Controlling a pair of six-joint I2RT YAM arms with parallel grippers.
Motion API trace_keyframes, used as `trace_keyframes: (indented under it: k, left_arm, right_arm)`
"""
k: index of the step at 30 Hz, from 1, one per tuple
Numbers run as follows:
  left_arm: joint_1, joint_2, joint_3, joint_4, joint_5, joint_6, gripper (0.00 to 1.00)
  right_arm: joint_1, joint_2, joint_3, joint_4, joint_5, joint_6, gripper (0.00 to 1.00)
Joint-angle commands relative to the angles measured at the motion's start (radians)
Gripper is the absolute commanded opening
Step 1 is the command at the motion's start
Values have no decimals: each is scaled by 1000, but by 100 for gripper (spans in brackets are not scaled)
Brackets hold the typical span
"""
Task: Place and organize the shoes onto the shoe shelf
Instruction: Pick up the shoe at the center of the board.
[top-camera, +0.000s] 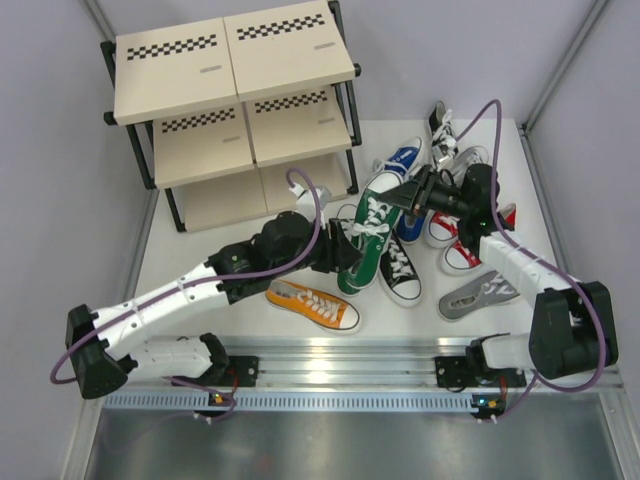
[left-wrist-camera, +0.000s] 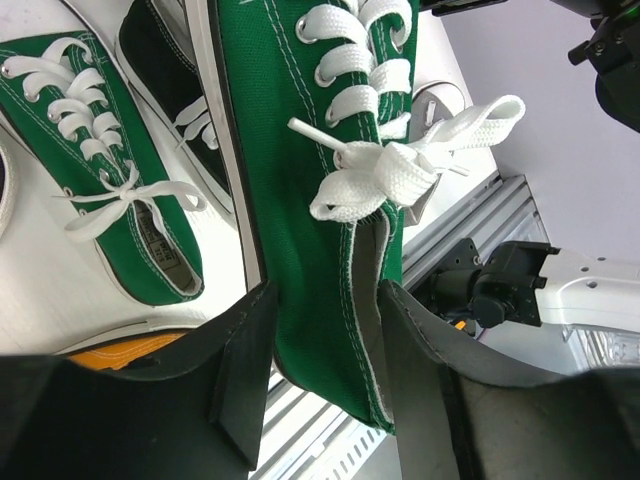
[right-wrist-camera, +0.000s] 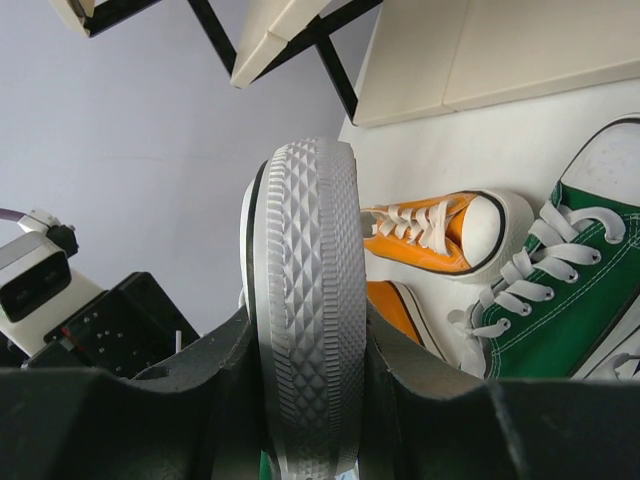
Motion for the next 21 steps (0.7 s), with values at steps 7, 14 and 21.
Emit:
trace_keyframes:
  k: [7, 14, 21]
  left_arm:
    - [-26, -19, 47, -58, -23, 83, 51]
    - [-32, 50, 100, -112, -35, 140, 49]
    - [-102, 139, 163, -136, -119, 192, 43]
  right_arm:
    - [-29, -7, 25, 77, 1, 42, 0]
    - [-29, -7, 17, 82, 3, 49, 0]
    - [-29, -9, 16, 65, 12, 30, 0]
